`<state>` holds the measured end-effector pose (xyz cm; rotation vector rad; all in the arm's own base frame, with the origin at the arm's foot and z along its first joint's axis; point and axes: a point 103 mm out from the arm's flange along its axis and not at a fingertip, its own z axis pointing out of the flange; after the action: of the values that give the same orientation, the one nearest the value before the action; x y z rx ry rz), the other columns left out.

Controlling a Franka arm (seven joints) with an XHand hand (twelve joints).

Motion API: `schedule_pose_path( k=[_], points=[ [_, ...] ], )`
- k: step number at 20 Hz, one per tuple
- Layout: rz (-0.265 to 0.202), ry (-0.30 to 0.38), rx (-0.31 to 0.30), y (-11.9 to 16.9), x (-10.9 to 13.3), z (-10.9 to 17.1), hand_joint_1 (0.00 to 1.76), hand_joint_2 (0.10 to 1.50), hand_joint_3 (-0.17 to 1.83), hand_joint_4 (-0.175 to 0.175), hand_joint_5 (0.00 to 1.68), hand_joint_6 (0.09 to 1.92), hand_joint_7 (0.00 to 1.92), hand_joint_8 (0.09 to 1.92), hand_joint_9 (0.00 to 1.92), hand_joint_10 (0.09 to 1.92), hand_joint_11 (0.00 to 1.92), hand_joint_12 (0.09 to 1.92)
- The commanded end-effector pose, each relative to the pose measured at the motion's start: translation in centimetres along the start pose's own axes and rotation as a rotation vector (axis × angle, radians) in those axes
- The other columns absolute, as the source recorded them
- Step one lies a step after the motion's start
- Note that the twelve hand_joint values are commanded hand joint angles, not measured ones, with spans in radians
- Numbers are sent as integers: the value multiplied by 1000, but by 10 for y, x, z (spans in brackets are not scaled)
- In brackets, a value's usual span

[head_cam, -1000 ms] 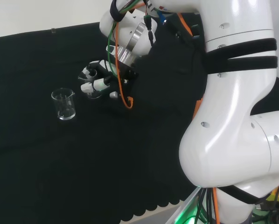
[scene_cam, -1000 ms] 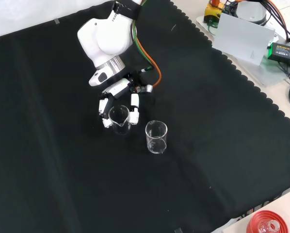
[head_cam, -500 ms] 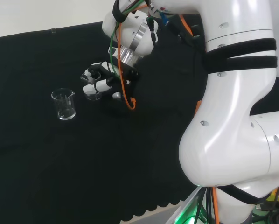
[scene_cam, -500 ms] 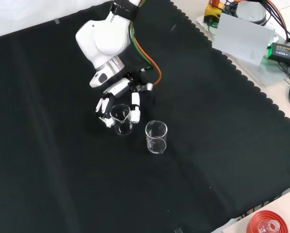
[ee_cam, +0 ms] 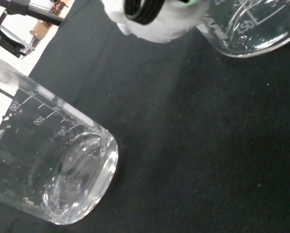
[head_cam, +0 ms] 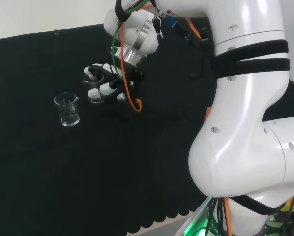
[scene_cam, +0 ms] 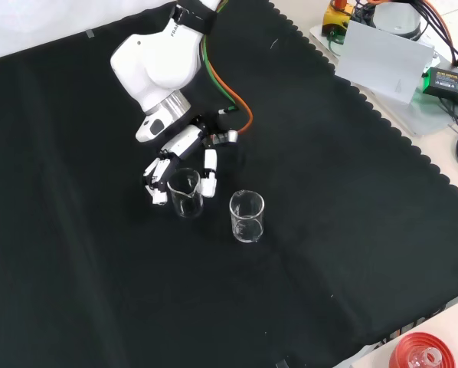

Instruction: Place the beaker back on the table.

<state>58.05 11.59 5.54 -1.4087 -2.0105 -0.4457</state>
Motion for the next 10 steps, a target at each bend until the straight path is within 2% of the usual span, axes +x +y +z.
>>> schedule_pose_path(
  k=[1,10],
  points=[
    [-2,-11,32,-11,8,6,1114,875,-175,-111,190,111,66,718,200,814,0,1182],
    [3,-34,5,-26,19,-9,1075,869,-175,-113,183,87,59,722,183,818,0,1151]
  ],
)
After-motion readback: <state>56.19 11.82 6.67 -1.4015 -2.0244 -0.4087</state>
